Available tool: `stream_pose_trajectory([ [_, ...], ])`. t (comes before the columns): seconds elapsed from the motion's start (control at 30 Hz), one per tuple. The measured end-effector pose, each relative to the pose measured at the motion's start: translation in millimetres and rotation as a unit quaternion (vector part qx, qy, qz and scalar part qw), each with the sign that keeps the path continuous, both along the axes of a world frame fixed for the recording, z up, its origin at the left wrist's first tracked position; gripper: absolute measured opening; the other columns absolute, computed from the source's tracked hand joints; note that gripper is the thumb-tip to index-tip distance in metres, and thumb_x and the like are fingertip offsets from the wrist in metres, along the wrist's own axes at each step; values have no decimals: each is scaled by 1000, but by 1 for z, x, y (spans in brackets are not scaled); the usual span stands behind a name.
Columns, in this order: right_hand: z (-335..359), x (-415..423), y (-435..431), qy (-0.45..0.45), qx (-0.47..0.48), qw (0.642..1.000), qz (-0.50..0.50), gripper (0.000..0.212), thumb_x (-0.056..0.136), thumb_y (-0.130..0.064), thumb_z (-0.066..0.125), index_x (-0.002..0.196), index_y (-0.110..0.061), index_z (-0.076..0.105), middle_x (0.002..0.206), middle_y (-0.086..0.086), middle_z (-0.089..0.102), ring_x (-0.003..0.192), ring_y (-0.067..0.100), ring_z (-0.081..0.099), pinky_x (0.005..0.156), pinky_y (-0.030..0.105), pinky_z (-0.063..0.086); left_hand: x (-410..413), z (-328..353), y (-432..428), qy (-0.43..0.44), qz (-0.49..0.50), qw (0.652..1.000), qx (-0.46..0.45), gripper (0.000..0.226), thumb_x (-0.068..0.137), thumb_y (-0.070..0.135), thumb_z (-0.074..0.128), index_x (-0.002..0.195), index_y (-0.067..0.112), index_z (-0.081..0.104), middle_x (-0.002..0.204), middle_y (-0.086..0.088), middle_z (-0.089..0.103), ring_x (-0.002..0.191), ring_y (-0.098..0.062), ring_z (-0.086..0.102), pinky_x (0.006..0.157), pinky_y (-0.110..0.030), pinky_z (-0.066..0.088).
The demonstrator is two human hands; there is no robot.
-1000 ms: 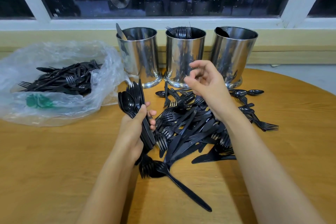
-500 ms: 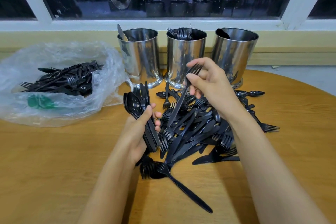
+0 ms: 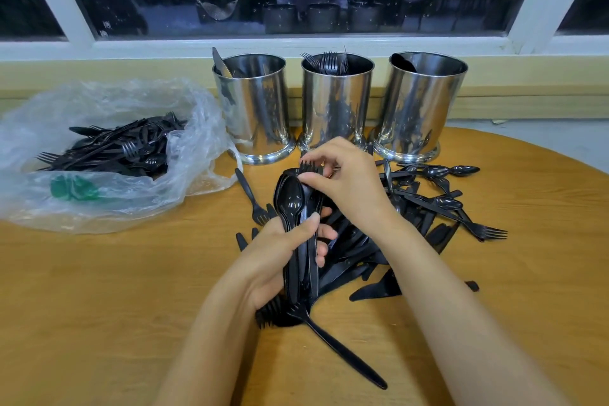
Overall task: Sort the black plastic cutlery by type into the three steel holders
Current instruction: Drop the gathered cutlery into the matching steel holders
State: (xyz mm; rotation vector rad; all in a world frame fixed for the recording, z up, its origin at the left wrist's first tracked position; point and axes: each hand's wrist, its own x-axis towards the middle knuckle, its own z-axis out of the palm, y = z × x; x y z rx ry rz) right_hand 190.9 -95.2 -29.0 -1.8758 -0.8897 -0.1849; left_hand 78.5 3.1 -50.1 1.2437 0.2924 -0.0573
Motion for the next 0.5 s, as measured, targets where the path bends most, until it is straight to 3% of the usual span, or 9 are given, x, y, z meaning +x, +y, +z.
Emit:
stream_pose_trajectory([
  [0.13, -2, 4, 0, 14, 18, 1000, -6, 36, 81, -17, 76, 116, -19, 66, 96, -2, 54, 68, 4, 48, 72, 9, 42, 3, -3, 8, -34, 101, 991, 80, 24, 102, 17, 48, 122, 11, 60, 75, 2, 65, 57, -11, 48, 57, -23, 47],
  [0.23, -4, 11, -5, 46, 21, 998, -24, 20, 87, -13, 70, 106, -17, 67, 90, -3, 58, 65, 3, 48, 68, 8, 41, 4, -1, 23, -55, 203, 974, 81, 19, 103, 17, 47, 115, 17, 61, 75, 3, 64, 56, -10, 49, 59, -24, 45],
  [0.37, -15, 22, -12, 53, -94, 992, -62, 13, 90, -11, 66, 101, -17, 69, 85, -4, 64, 70, 8, 52, 69, 11, 41, 2, -1, 39, -69, 281, 957, 24, 21, 103, 17, 46, 119, 11, 59, 74, 2, 64, 55, -9, 51, 57, -26, 45],
  [0.5, -24, 22, -13, 65, -175, 982, -29, 15, 90, -17, 66, 105, -17, 71, 92, -5, 67, 72, 7, 52, 70, 13, 41, 4, -2, 41, -70, 298, 952, -10, 22, 103, 17, 47, 119, 10, 59, 73, 3, 64, 54, -9, 51, 54, -24, 45],
])
